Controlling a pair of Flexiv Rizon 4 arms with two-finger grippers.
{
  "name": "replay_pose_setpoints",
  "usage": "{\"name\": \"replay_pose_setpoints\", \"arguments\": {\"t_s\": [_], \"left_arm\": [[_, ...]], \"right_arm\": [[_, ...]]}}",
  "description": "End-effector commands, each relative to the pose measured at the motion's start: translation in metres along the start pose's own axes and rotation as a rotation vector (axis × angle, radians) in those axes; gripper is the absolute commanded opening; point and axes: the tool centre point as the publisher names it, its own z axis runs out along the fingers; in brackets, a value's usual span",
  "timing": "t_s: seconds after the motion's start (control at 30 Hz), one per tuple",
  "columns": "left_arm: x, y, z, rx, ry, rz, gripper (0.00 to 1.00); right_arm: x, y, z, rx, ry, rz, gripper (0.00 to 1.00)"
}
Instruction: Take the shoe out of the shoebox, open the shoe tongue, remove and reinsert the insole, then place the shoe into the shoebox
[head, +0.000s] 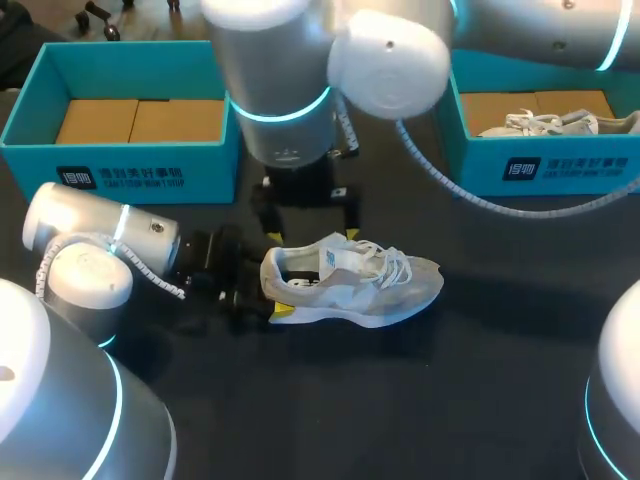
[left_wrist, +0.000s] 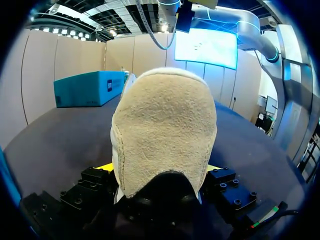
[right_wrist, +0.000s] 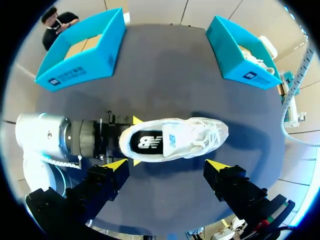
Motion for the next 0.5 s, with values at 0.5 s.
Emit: {"name": "replay_pose_setpoints", "arguments": {"t_s": [0.5], "left_arm": [[-0.001,0.0,-0.001,-0.003,0.001,-0.001,0.0]], "right_arm": [[-0.007,-0.004,0.043,-0.016,-0.192,0.038,1.0]]}}
